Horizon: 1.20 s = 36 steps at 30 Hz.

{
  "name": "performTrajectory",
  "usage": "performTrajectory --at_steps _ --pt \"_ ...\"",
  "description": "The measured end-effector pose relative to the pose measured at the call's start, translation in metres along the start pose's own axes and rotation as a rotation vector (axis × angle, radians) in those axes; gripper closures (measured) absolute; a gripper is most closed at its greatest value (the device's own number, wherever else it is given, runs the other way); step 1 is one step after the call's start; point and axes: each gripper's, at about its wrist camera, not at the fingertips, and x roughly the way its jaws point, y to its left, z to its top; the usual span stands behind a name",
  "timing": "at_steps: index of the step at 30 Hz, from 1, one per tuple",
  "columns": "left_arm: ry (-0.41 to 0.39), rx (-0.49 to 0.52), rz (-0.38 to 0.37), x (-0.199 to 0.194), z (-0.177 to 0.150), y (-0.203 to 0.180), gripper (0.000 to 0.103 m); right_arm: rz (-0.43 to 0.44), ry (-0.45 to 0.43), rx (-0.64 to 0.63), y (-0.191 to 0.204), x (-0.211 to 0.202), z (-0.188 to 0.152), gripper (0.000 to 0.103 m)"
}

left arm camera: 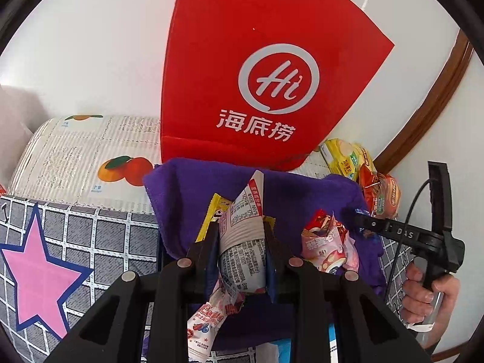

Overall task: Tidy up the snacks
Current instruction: 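Open the right gripper to drop the blue bag while the left holds the white packet above the towel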

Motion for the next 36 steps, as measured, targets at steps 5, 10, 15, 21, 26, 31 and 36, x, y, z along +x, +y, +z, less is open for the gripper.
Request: performTrajectory --at_steps 5,10,15,21,26,31,36 --pt "0.033 0.003 0.004 0.008 -0.002 -0.002 0.078 0.012 0.022 -0.016 0.007 0.006 -0.002 0.057" --pt "0.044 0.003 0.012 0.011 -0.003 -0.003 0.078 0.011 0.021 -0.031 0.014 0.005 -0.004 0.05" --pt "0.052 0.016 0.012 0.012 -0.005 -0.006 0.078 0.022 0.004 -0.021 0.013 -0.004 -0.003 0.043" --pt "0.074 0.015 0.005 0.018 -0.006 -0.005 0.078 0.041 -0.021 -0.04 0.019 -0.018 -0.003 0.043" --pt "0.089 0.015 0.012 0.02 -0.007 -0.005 0.078 0.079 -0.047 -0.039 0.024 -0.03 -0.003 0.043" --pt "0.111 0.0 0.028 0.025 -0.007 -0.001 0.076 0.076 -0.057 -0.048 0.026 -0.035 -0.003 0.043" --pt "0.12 0.007 0.037 0.027 -0.008 0.0 0.076 0.072 -0.059 -0.063 0.029 -0.036 -0.004 0.043"
